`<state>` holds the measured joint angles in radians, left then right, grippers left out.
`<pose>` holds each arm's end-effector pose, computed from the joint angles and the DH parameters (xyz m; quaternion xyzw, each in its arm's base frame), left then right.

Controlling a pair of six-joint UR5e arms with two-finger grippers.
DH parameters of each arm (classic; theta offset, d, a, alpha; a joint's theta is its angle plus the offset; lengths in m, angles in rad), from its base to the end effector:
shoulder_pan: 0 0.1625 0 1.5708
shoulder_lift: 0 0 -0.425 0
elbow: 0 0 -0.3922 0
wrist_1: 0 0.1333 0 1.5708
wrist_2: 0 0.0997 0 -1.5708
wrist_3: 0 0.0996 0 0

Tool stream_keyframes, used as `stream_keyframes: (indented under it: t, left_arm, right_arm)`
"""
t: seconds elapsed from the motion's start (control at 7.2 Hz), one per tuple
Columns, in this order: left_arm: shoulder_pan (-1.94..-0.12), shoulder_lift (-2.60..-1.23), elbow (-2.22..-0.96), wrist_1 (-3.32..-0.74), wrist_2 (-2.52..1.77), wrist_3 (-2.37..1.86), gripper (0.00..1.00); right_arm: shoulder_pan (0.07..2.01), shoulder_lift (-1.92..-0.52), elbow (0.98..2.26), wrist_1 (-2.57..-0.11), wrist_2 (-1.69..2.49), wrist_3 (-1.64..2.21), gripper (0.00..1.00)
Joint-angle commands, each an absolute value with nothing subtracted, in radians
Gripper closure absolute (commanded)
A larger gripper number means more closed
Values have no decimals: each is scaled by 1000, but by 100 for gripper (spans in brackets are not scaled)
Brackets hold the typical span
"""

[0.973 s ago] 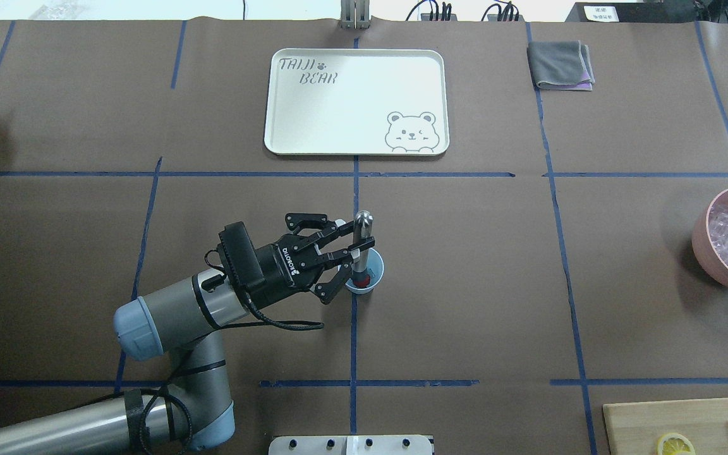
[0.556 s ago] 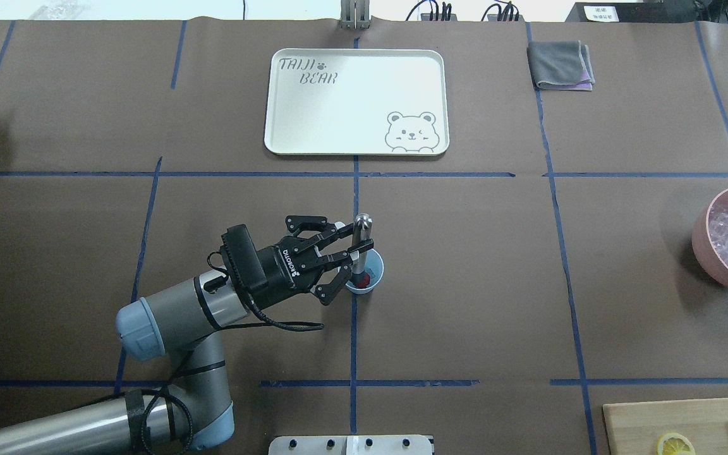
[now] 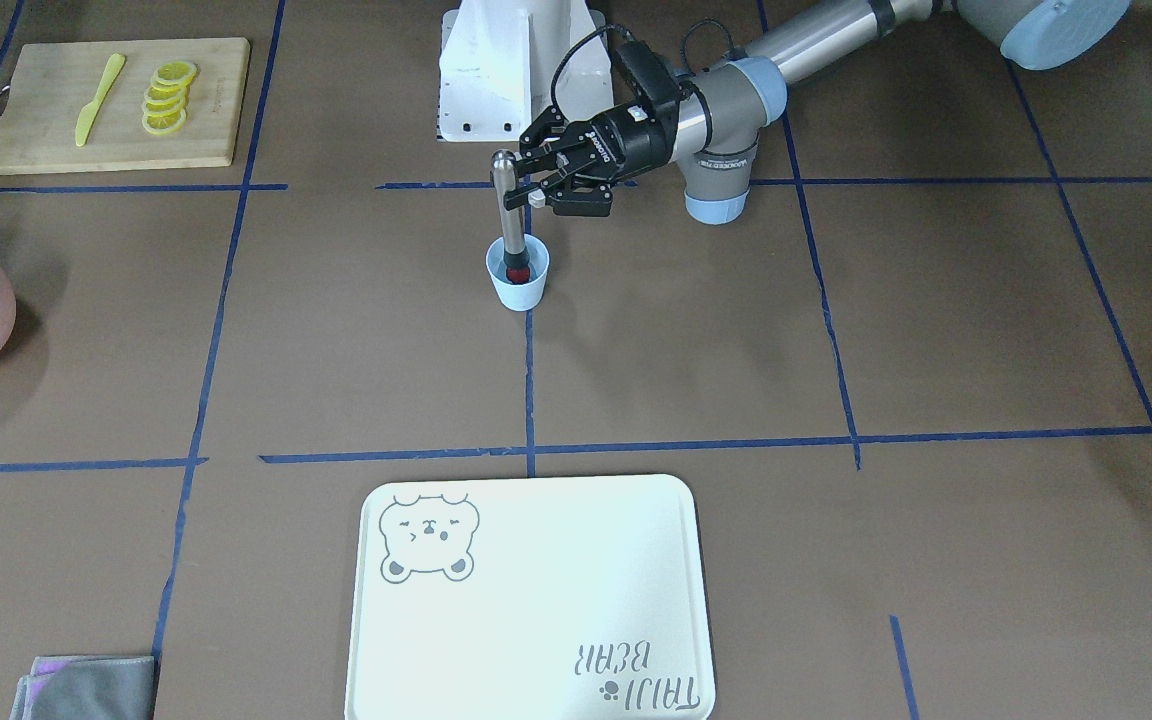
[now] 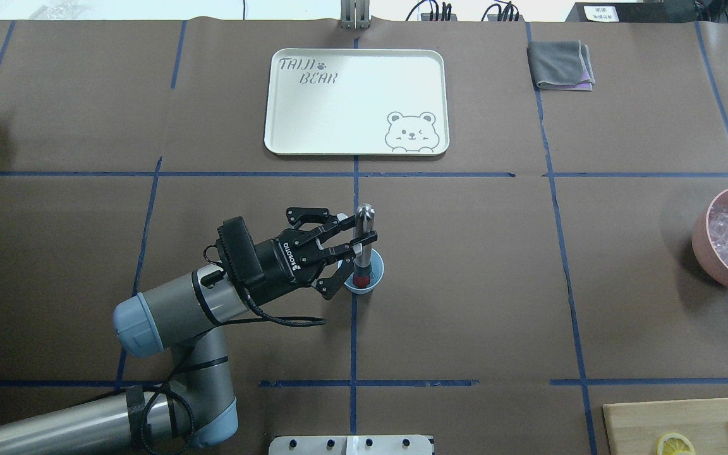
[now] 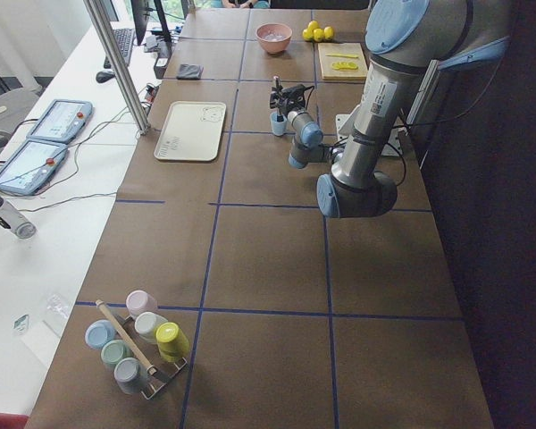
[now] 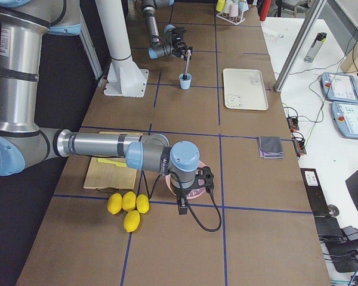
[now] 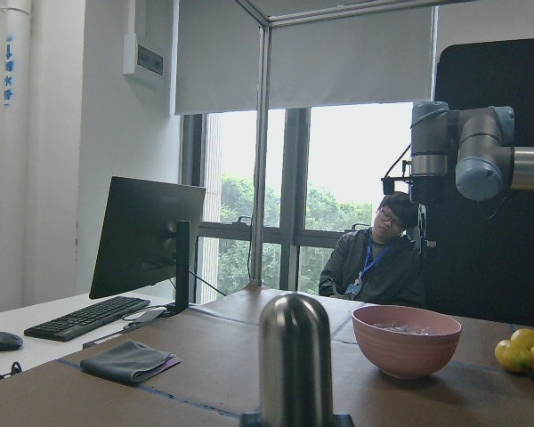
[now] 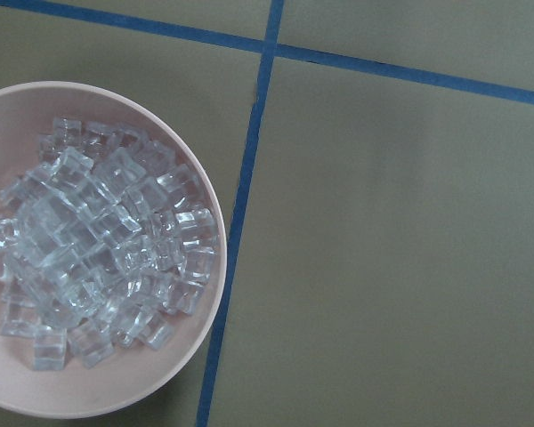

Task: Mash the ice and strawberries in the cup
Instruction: 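Press the muddler down into the blue cup with the left gripper, then lift the muddler out of the cup and carry it back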

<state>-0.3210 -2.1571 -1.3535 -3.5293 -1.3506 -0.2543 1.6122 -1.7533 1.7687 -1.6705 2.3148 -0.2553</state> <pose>0.5234 -0.3374 0.2358 0.6963 0.5918 0.0992 0.3939 0.0827 -0.4051 0.6558 0.0148 -0.3650 -0.0841 0.9271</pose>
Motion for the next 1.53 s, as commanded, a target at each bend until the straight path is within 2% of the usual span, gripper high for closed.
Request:
stream_keyframes:
  t: [0.0, 0.42, 0.69, 1.39]
  left_arm:
    - [-334, -2157, -1396, -3525, -1351, -261, 100]
    - [-354, -2142, -1442, -3409, -1350, -297, 100]
    - [-370, -2074, -1598, -3206, -1351, -304, 100]
    - [-480, -2040, -1764, -2597, -1467, -328, 100]
  right_arm:
    - [1612, -1753, 1770, -1671, 2316, -256, 1]
    - [1612, -1753, 1772, -1671, 2316, -255, 1]
    - [1612, -1753, 1772, -1671, 2316, -256, 1]
    - [1612, -1752, 1773, -1671, 2316, -255, 1]
